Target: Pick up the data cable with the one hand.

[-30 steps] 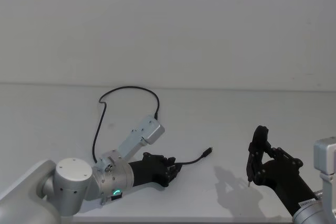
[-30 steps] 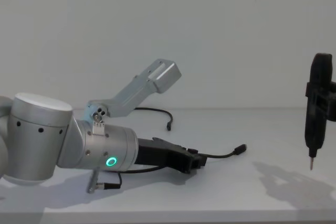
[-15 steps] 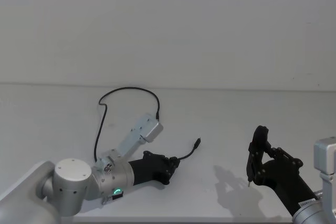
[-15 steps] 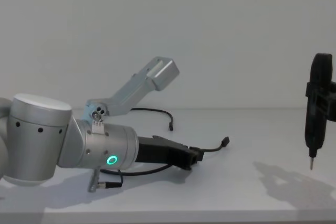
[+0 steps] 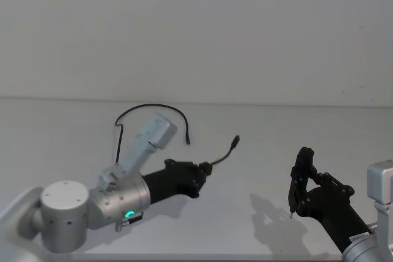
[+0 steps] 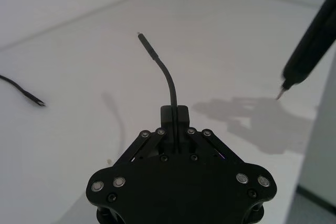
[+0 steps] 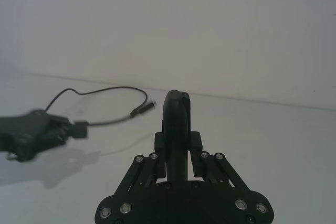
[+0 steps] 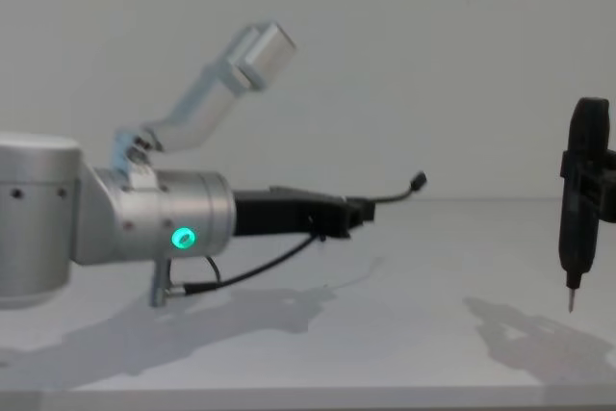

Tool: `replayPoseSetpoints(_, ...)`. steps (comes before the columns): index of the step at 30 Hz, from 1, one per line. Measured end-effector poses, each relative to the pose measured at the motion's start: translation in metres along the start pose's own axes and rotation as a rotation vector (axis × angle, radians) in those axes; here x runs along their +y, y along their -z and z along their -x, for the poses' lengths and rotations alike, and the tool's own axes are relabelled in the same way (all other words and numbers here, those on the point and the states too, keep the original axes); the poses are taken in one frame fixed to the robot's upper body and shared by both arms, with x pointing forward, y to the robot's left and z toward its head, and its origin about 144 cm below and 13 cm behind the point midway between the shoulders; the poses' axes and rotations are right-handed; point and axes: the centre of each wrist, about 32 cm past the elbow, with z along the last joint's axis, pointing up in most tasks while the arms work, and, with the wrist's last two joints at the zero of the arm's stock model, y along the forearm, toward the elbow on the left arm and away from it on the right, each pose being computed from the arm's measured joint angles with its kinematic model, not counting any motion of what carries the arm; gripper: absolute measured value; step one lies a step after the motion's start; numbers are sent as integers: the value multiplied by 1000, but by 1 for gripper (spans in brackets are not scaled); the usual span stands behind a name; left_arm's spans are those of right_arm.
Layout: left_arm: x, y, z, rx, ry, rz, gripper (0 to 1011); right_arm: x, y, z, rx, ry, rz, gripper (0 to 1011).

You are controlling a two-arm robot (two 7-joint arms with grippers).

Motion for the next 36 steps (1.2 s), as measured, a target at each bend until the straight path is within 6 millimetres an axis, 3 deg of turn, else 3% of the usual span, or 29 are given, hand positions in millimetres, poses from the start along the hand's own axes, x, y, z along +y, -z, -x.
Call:
replayPoseSetpoints(12, 64, -23, 13, 27, -8, 68, 44, 0, 0, 0, 0, 0, 0, 269)
replayPoseSetpoints(18, 87, -28, 21, 21, -4, 58, 44, 0, 0, 0, 0, 0, 0, 269)
replayPoseSetpoints(25, 102, -30, 28, 1, 11, 32, 44, 0, 0, 0, 0, 0, 0, 269)
replayPoseSetpoints(36, 108, -26, 38, -62, 72, -26, 44, 0, 0, 0, 0, 0, 0, 269)
